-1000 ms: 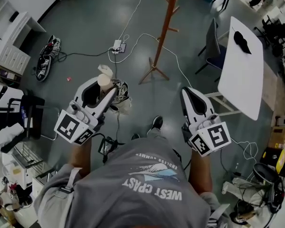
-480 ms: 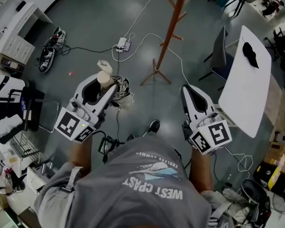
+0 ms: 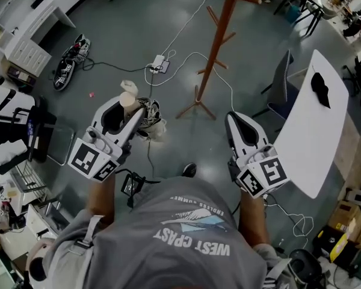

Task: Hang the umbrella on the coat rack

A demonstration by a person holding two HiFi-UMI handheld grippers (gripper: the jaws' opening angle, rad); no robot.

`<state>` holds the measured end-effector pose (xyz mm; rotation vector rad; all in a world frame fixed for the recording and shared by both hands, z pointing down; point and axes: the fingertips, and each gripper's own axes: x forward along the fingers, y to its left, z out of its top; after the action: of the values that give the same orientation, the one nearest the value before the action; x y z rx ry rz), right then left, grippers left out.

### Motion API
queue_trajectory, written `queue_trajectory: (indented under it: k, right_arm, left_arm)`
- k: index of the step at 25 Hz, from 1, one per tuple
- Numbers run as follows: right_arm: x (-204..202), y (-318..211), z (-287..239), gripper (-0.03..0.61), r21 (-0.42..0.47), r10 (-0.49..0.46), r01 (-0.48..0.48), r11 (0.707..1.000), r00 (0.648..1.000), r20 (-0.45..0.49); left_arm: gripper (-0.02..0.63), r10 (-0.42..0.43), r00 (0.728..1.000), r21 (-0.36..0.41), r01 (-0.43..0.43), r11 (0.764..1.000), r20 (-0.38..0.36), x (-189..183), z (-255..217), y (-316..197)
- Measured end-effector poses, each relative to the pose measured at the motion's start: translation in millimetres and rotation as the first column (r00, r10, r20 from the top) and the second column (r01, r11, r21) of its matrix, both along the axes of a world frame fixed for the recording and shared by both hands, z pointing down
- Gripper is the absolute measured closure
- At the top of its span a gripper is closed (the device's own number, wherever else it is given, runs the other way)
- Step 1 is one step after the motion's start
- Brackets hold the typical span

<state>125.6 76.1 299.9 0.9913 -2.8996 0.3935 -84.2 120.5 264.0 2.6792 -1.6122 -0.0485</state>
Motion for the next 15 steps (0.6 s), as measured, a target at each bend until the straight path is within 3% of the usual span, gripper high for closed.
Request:
queue_trajectory:
  k: [6,15]
  right_arm:
    - [16.4,-25.9,2.3,0.548,-0.004,0.001,-0.001,1.000,1.000,0.015]
    - [2.9,-43.7,12.5,0.548,-0.034,0.036,-0.035,0.999,0.999,0.006]
  left_arm:
    - [0.440,-0.010,1.000,0.004,0.010,1.000,0.013,13.5,-5.7,-22.9]
    - [0.440,0.048,0.999,0.005,-0.048,0.999,0.010,6.1,-4.7,-61.1]
